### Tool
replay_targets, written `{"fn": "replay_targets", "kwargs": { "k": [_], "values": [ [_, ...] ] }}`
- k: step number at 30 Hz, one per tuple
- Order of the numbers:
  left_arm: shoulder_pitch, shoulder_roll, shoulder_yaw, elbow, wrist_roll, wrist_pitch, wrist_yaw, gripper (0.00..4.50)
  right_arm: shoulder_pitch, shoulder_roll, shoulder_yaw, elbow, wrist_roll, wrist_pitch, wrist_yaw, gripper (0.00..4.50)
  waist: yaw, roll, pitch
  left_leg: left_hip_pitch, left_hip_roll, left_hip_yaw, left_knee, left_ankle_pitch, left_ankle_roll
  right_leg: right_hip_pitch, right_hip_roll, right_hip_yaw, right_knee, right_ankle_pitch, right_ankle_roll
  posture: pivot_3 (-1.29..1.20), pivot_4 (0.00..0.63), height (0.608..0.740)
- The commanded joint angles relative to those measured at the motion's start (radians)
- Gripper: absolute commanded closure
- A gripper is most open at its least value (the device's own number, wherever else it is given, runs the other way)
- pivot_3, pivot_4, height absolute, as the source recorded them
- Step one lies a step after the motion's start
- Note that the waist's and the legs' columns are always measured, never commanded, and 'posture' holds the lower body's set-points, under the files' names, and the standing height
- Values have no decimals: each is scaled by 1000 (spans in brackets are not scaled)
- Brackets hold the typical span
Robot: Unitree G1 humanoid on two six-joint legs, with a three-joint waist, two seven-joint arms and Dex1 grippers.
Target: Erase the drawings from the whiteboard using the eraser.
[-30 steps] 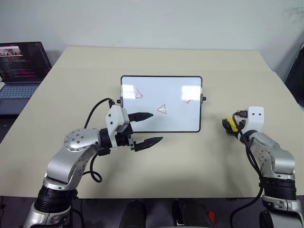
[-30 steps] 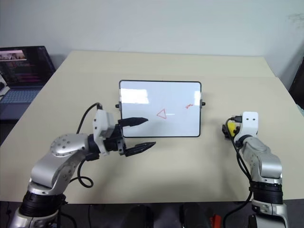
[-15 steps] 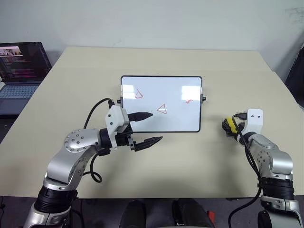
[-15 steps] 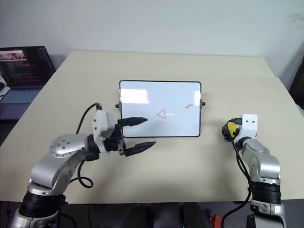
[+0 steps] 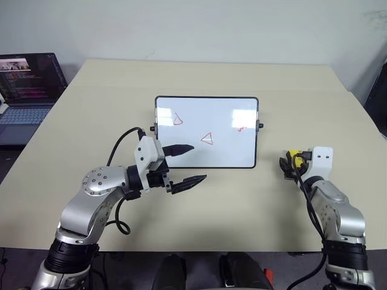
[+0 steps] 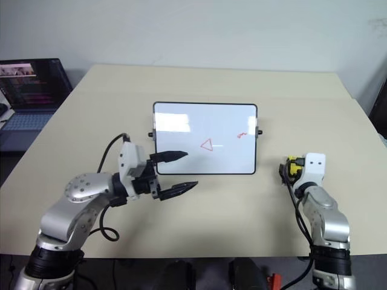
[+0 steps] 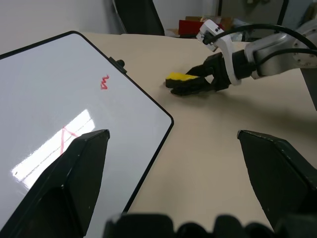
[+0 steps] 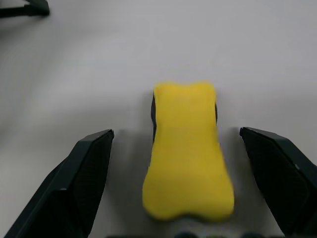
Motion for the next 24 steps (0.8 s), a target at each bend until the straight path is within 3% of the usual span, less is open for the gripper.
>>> {"fn": "replay_targets", "kwargs": {
  "k": [1, 24],
  "values": [
    [-6, -4, 5, -26, -5, -16, 1, 0, -9, 8, -38, -44, 13, -35, -15, 194, -1, 0, 0, 1, 0, 0, 0, 0, 0, 0, 0, 1, 1, 0, 0, 0, 150, 740],
    [6, -15, 2, -47, -2, -6, 23, 0, -132, -21, -17, 122, -37, -62, -8, 194, 0, 0, 0, 2, -1, 1, 1, 0, 0, 0, 1, 1, 5, 0, 0, 0, 150, 740]
  ]
}}
